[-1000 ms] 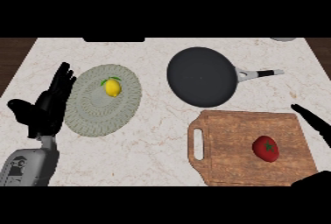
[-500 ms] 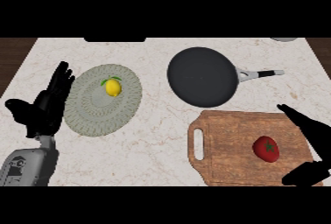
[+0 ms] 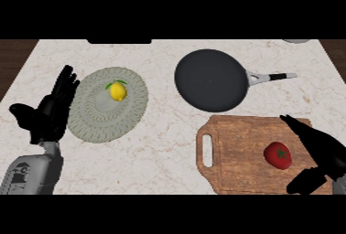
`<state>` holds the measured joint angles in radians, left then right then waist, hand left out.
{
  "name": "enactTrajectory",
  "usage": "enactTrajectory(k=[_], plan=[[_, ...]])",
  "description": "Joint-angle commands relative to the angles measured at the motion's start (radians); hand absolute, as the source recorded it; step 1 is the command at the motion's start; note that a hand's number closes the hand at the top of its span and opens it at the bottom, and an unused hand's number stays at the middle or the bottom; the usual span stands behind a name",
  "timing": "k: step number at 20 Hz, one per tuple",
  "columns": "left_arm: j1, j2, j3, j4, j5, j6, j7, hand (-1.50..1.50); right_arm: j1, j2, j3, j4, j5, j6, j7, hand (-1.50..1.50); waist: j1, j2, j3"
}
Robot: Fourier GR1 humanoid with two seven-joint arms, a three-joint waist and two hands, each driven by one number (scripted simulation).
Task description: Pick the tomato from the cutting board and place it in the pan
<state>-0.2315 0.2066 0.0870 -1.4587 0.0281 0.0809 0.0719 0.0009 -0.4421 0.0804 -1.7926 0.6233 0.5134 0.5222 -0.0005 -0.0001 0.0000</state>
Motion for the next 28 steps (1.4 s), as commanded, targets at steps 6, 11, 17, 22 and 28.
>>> enactTrajectory(k=[6,11,17,22,28], plan=[[-0.030,0.007,0.042,0.055,0.010,-0.034,-0.016,0.00,-0.078,0.022,-0.009,0.162,0.086,0.034,-0.080,-1.50,0.001,0.000,0.000],[0.022,-0.017,0.006,-0.073,-0.019,-0.016,0.042,0.00,-0.041,0.056,-0.004,0.237,0.141,-0.017,-0.139,-1.50,0.001,0.000,0.000],[0.040,-0.032,0.029,0.001,-0.012,-0.036,-0.055,0.00,-0.061,0.083,-0.016,0.302,0.158,-0.008,-0.183,-1.50,0.001,0.000,0.000],[-0.005,-0.038,0.017,-0.020,-0.030,-0.015,0.021,0.00,-0.121,0.066,0.030,0.356,0.202,-0.026,-0.309,1.50,0.003,0.001,0.000],[0.009,-0.018,0.031,-0.024,-0.019,-0.046,0.014,0.00,-0.041,0.200,0.181,0.188,0.284,-0.031,-0.204,1.50,0.001,-0.002,0.000]])
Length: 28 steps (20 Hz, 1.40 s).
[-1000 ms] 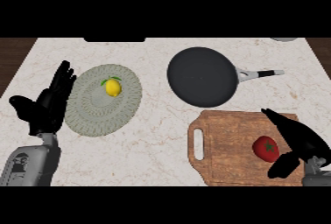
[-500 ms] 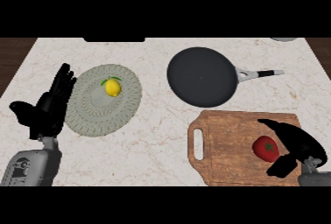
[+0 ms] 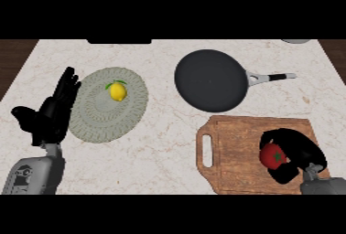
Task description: Pick the tomato from the cutting board and place it in the pan
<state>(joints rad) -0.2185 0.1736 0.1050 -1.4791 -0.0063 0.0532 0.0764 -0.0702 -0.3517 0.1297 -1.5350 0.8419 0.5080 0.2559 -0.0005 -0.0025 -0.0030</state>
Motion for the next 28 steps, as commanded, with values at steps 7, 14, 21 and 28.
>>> enactTrajectory(k=[7,14,21,28], plan=[[-0.028,0.010,-0.016,0.011,0.009,-0.038,0.004,0.00,-0.128,0.345,0.637,-0.068,0.127,-0.004,0.235,1.50,0.068,0.002,0.002],[-0.027,0.000,-0.007,0.005,0.001,-0.010,0.015,0.00,-0.339,0.351,0.778,-0.140,0.149,-0.315,0.468,1.50,0.033,0.000,0.003],[-0.040,-0.007,-0.008,0.022,-0.008,-0.001,0.017,0.00,-0.497,0.351,0.816,-0.248,0.103,-0.524,0.706,1.50,0.023,0.002,0.002],[-0.042,0.003,0.007,0.028,-0.006,-0.004,0.003,0.00,-0.584,0.352,0.612,-0.162,0.059,-0.682,0.637,1.50,0.015,0.006,0.003]])
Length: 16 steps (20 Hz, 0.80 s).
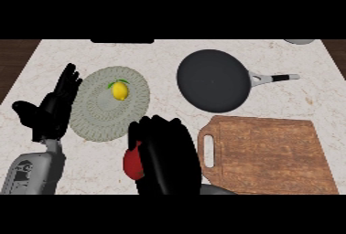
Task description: Pick the tomato from the cutting board and place it in the pan
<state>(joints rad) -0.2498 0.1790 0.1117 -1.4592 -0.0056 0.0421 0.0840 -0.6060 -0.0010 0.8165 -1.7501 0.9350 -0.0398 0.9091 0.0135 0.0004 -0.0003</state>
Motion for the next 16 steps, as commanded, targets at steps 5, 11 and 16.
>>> enactTrajectory(k=[5,11,16], plan=[[-0.007,-0.002,0.005,-0.014,-0.003,0.009,0.010,0.00,-0.052,0.001,-0.274,0.121,-0.164,-0.183,-0.137,1.50,-0.004,0.003,0.001],[0.032,-0.022,-0.022,-0.047,-0.016,0.009,-0.007,0.00,-0.099,-0.125,-0.506,0.447,-0.211,-0.228,-0.454,1.50,0.007,0.008,0.001],[0.016,-0.032,-0.031,-0.062,-0.022,0.023,0.029,0.00,-0.196,-0.208,-0.594,0.701,-0.195,-0.260,-0.621,1.50,0.015,0.009,0.001]])
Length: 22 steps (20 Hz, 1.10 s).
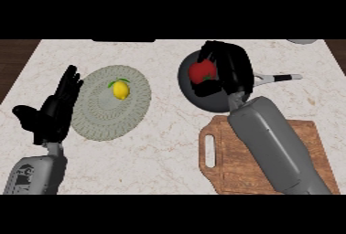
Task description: Pick the tomato from the cutting board and place it in the pan
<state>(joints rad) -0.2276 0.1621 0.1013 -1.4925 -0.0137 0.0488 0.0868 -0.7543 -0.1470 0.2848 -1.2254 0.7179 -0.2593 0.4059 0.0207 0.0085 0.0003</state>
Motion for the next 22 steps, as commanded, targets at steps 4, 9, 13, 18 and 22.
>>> enactTrajectory(k=[4,9,13,18,22], plan=[[-0.006,-0.012,-0.026,-0.004,0.003,-0.022,-0.012,0.00,-0.127,-0.075,-0.142,0.447,0.029,-0.166,-0.259,1.50,0.026,0.011,0.000],[-0.038,-0.020,-0.043,-0.030,-0.016,0.000,0.047,0.00,-0.214,-0.079,-0.227,0.702,-0.010,-0.240,-0.416,1.50,0.045,0.017,0.002],[-0.044,-0.002,-0.017,-0.013,0.019,-0.036,0.011,0.00,-0.237,-0.082,-0.268,0.829,-0.030,-0.274,-0.510,1.50,0.067,0.028,0.002],[-0.070,-0.007,-0.027,0.019,0.003,-0.031,-0.001,0.00,-0.219,-0.019,-0.361,0.908,-0.177,-0.070,-0.537,-1.50,0.074,0.039,0.004],[-0.093,-0.004,-0.019,0.030,0.007,-0.030,0.010,0.00,-0.290,-0.081,-0.417,0.968,-0.231,0.080,-0.599,-1.50,0.074,0.036,0.004]])
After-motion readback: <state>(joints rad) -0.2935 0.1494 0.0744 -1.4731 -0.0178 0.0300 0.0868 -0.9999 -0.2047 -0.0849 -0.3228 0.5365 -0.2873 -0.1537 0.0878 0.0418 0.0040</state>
